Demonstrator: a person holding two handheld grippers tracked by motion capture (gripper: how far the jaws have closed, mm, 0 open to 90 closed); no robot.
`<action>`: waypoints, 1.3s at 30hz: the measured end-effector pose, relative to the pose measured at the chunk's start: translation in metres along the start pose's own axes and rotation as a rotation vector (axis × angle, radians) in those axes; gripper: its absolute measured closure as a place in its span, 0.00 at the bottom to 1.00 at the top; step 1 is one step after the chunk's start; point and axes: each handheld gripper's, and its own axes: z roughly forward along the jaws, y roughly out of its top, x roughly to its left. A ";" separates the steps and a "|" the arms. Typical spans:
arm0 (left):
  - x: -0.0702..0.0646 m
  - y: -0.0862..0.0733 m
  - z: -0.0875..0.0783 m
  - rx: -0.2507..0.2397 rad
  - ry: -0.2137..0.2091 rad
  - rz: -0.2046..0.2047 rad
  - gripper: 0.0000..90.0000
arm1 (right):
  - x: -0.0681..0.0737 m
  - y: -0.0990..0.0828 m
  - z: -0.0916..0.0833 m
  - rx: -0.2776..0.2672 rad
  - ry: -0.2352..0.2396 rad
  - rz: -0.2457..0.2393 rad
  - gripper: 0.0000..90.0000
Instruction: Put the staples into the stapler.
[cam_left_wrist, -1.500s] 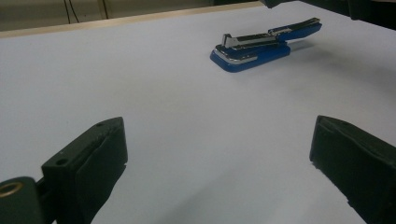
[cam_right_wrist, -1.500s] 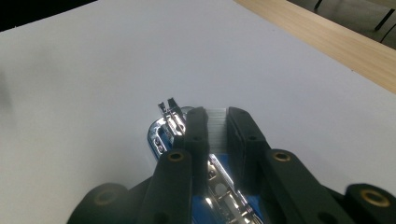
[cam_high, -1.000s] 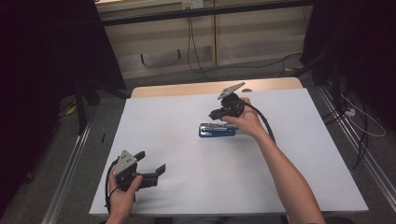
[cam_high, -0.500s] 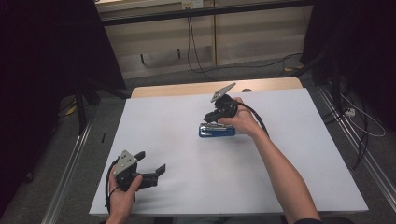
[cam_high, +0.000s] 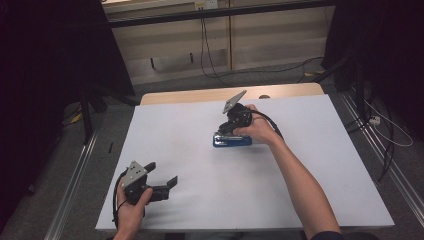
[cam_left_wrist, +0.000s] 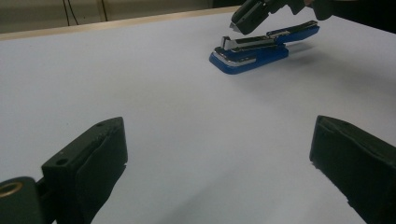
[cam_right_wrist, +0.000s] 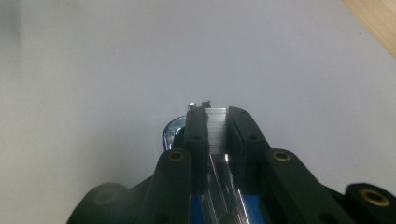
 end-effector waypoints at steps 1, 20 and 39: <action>0.000 0.000 0.000 0.001 -0.001 0.001 0.05 | 0.000 0.000 0.001 0.001 0.002 -0.008 0.88; 0.000 0.000 -0.001 -0.004 0.001 -0.002 0.05 | -0.001 0.000 0.007 0.038 0.036 -0.092 0.88; 0.001 0.000 0.000 0.002 0.000 -0.001 0.05 | -0.003 -0.002 0.008 0.041 0.039 -0.114 0.88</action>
